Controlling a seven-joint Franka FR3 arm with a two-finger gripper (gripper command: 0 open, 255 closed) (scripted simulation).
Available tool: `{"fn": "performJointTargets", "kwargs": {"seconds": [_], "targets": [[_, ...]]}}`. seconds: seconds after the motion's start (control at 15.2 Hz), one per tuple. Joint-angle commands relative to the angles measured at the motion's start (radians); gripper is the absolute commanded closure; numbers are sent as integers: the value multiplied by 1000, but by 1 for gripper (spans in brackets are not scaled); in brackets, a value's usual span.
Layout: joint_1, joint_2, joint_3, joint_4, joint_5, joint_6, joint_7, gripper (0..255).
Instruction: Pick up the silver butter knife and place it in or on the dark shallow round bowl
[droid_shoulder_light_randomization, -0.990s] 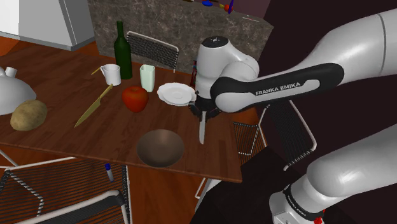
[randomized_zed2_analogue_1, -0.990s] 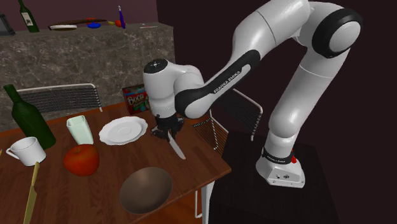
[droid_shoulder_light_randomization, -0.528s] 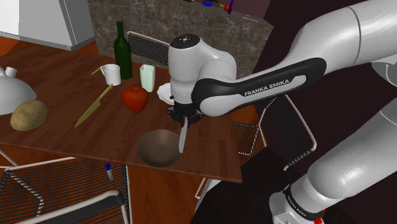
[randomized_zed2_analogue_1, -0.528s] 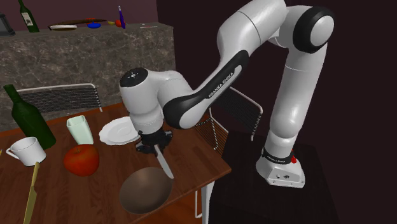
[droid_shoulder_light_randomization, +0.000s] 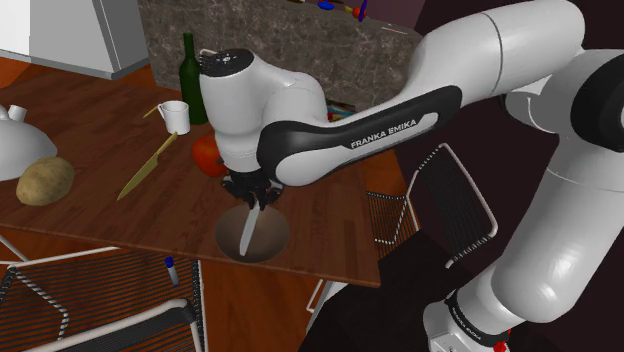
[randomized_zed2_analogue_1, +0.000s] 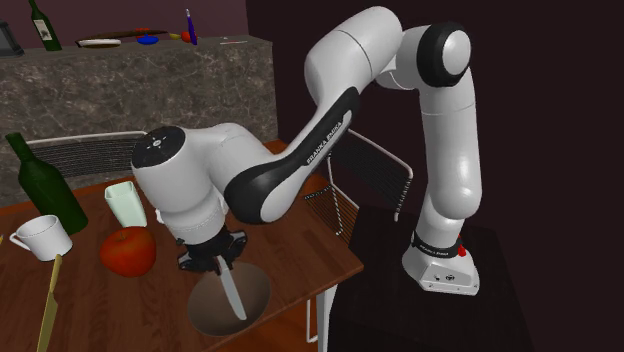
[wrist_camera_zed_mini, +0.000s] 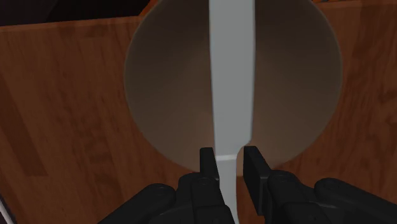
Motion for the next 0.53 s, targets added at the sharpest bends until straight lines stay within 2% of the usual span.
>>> {"fn": "performJointTargets", "kwargs": {"seconds": [0.0,0.46], "targets": [[16,24,-9,1,-20,11,20,255],[36,76,-37,-35,-72,74,63,255]]}}
